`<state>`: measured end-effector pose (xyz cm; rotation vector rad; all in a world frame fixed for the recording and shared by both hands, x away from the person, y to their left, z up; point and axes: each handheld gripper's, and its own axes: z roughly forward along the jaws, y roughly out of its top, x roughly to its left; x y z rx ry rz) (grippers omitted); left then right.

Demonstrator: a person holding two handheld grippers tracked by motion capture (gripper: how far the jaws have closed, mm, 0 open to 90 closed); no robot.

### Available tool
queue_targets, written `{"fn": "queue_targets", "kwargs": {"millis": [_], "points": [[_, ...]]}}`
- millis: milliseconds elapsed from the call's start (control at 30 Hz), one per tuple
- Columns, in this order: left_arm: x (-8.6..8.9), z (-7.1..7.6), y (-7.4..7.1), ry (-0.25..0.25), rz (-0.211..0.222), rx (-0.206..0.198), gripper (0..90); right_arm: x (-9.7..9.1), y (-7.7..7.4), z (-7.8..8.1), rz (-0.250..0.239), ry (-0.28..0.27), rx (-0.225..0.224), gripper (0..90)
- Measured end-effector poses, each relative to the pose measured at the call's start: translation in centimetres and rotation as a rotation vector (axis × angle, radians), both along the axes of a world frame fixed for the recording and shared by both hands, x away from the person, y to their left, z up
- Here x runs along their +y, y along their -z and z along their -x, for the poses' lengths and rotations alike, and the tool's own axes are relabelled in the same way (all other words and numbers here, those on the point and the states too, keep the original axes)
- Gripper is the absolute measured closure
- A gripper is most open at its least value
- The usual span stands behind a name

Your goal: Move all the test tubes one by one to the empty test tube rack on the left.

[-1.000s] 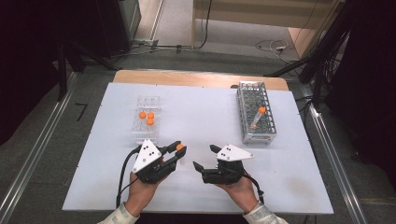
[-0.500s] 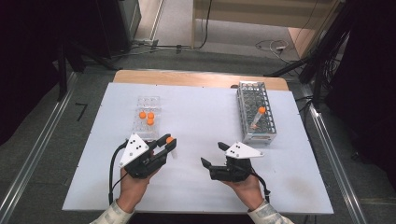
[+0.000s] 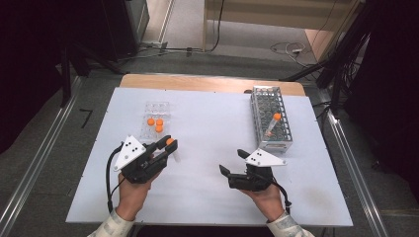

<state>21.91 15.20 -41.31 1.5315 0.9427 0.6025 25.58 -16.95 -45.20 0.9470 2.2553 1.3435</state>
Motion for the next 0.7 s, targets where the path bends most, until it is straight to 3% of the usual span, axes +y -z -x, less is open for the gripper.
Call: {"fn": "queue_targets", "kwargs": {"millis": [700], "points": [[3.0,-1.0,-0.9,-0.087,0.022,-0.001,69.7,-1.0,-0.1,-0.1,-0.001,0.028,-0.001,18.2]]}}
